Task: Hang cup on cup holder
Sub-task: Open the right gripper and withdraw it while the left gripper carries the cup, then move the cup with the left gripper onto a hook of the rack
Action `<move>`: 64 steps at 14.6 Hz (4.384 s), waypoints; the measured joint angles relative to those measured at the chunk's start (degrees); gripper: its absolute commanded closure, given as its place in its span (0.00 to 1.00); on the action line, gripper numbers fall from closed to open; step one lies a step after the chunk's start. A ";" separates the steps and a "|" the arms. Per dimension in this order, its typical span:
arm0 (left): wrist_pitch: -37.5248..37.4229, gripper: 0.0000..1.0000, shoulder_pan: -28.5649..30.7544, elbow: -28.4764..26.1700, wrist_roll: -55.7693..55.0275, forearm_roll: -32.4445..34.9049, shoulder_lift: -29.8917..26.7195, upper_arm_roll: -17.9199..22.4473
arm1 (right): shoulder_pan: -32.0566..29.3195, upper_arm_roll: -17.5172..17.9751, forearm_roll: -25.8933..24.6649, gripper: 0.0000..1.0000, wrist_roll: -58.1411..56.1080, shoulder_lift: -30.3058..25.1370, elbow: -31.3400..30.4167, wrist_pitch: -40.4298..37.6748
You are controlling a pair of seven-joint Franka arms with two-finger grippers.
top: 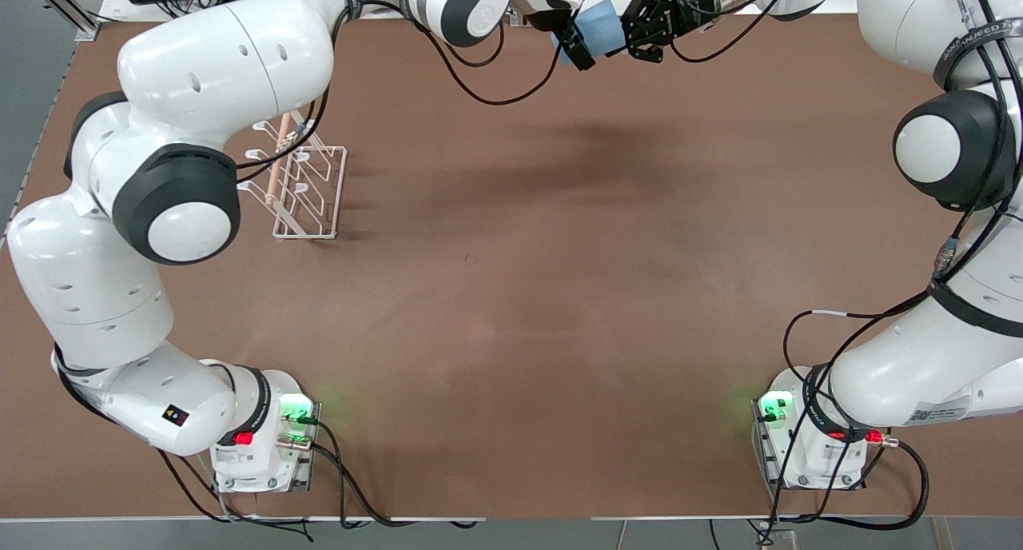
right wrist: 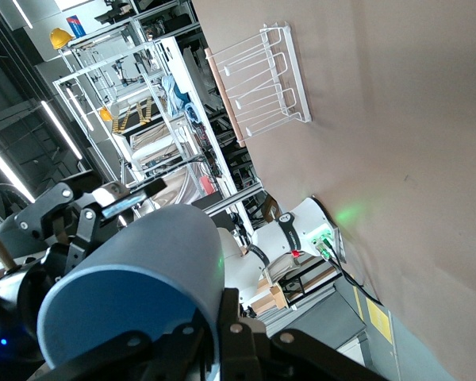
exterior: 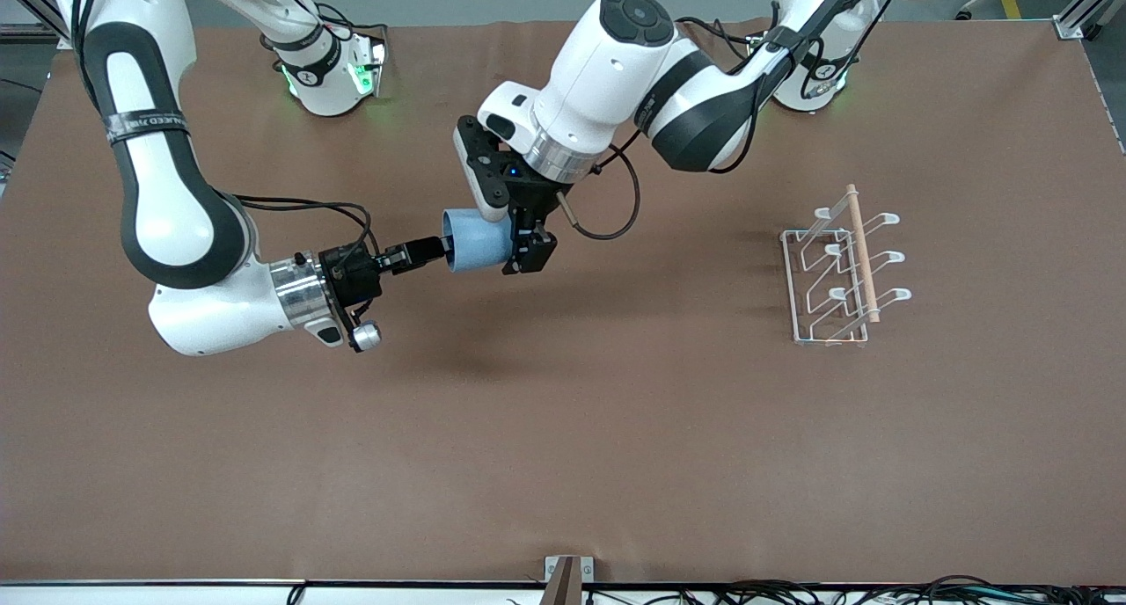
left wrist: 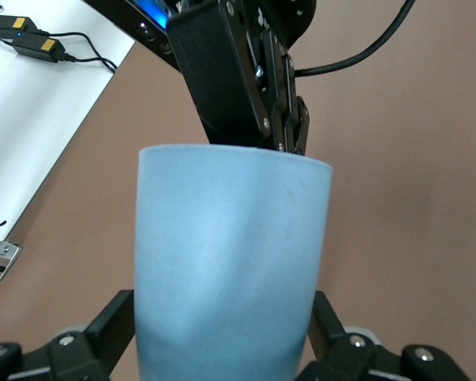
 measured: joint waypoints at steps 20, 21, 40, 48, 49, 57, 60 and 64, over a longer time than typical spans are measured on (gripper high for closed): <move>-11.09 0.36 1.91 0.92 0.71 9.61 0.20 0.09 | -1.19 -1.13 -13.98 0.00 3.55 -1.87 1.67 0.50; -13.26 0.36 2.79 0.99 1.78 10.34 0.16 0.09 | -1.69 -1.37 -17.98 0.00 3.67 -2.75 1.81 1.36; -58.77 0.36 14.46 -4.09 19.95 50.55 -1.78 0.04 | -3.82 -5.67 -70.53 0.00 4.40 -20.63 10.53 2.57; -59.04 0.36 15.55 -18.66 16.00 63.78 -1.07 0.58 | -7.81 -6.53 -70.82 0.01 4.48 -22.28 13.71 -1.56; -59.04 0.36 15.63 -19.58 14.70 64.04 -0.82 0.58 | -7.96 -6.54 -70.82 0.01 4.48 -23.09 13.06 -1.61; -60.15 0.36 15.29 -20.99 11.70 64.25 3.54 0.54 | -7.92 -6.20 -70.82 0.01 4.49 -28.95 5.81 -0.22; -60.45 0.36 15.18 -21.00 10.07 64.29 4.43 0.49 | -7.92 -6.24 -70.82 0.01 4.49 -29.15 5.34 -0.06; -60.60 0.33 14.91 -21.19 4.72 64.29 6.43 0.49 | -7.92 -6.27 -70.82 0.01 4.50 -29.15 5.10 0.29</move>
